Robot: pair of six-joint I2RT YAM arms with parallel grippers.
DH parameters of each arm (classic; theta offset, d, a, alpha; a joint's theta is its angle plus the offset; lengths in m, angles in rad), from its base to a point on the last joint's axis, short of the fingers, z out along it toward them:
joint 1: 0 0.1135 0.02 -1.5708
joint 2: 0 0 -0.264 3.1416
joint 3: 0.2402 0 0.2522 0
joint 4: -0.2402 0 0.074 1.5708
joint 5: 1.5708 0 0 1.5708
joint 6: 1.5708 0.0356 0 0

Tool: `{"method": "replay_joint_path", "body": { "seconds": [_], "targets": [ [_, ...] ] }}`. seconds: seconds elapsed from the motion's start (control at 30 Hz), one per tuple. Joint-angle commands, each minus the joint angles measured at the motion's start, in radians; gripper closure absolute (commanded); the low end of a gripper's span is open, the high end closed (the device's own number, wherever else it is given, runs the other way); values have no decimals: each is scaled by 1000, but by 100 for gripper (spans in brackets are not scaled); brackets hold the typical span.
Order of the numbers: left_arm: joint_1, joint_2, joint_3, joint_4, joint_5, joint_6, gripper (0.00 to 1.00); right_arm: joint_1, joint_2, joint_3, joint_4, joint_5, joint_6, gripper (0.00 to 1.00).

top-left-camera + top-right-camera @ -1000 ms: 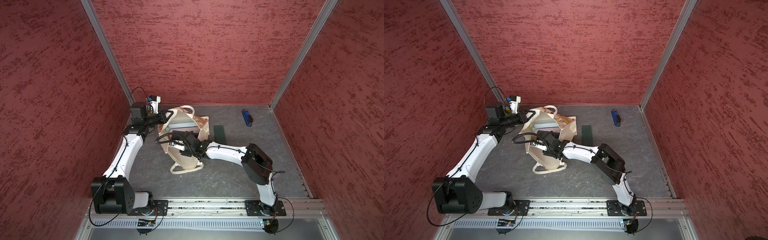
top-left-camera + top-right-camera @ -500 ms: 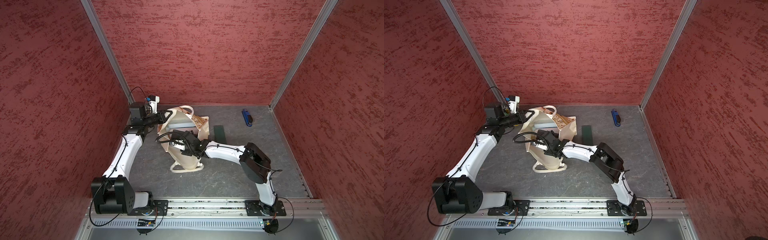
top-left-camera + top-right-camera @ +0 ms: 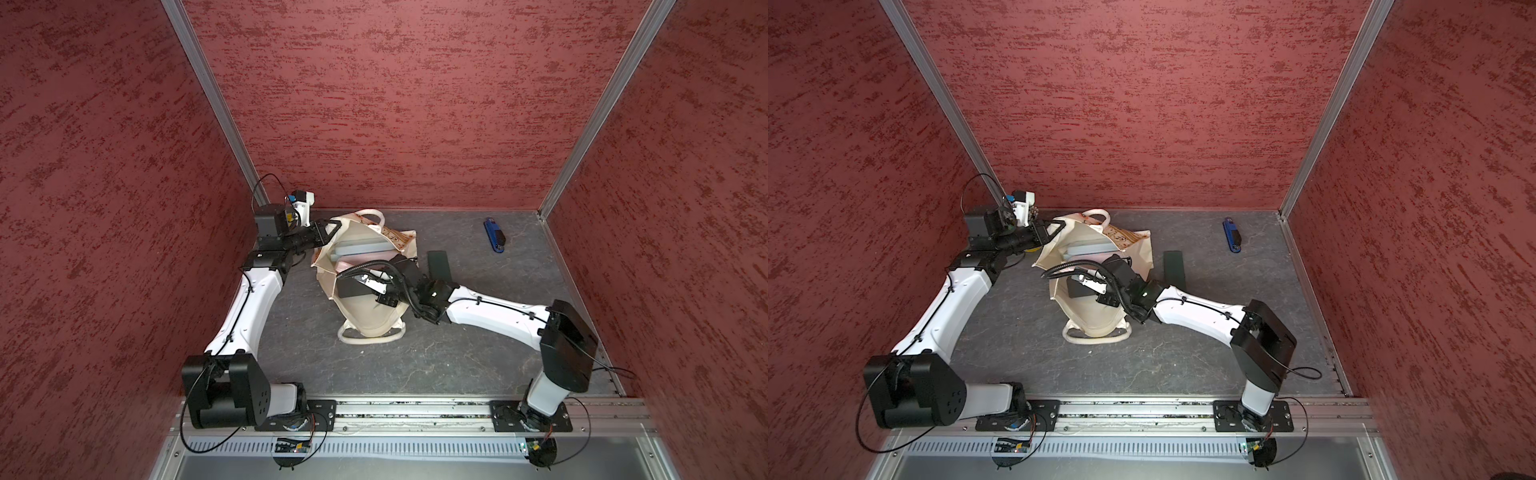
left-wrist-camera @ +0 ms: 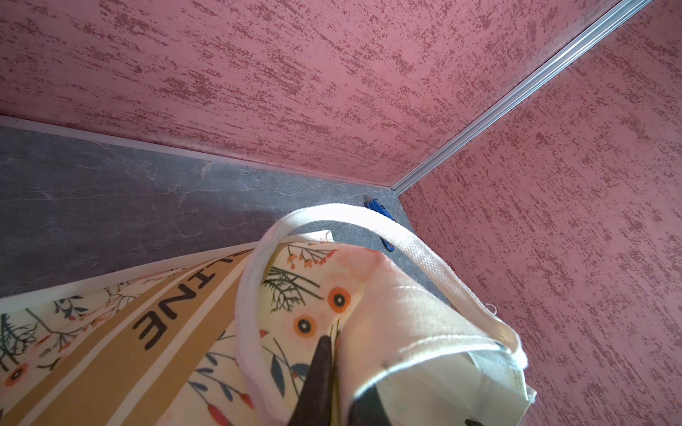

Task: Take out the pencil case from the canvas bag
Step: Pick up the pencil case from the canvas bag, then place the pencil case at the center of the board.

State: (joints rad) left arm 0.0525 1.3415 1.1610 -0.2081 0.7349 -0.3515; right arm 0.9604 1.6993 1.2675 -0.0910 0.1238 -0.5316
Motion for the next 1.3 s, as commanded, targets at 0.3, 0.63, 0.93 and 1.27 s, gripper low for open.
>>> {"method": "replay_joint_path", "body": {
  "seconds": [0.3,0.63,0.93,1.27],
  "targets": [
    [26,-10,-5,49,-2,-23,97,-31,-169,-82,211,-46,96,92],
    [25,2,-6,57,6,-36,97,-77,-365,-132,328,-119,230,94],
    [24,8,-9,65,14,-45,97,-199,-494,-167,334,-96,406,94],
    [23,10,-9,67,19,-52,97,-408,-474,-128,29,-31,601,95]
  ]
}}
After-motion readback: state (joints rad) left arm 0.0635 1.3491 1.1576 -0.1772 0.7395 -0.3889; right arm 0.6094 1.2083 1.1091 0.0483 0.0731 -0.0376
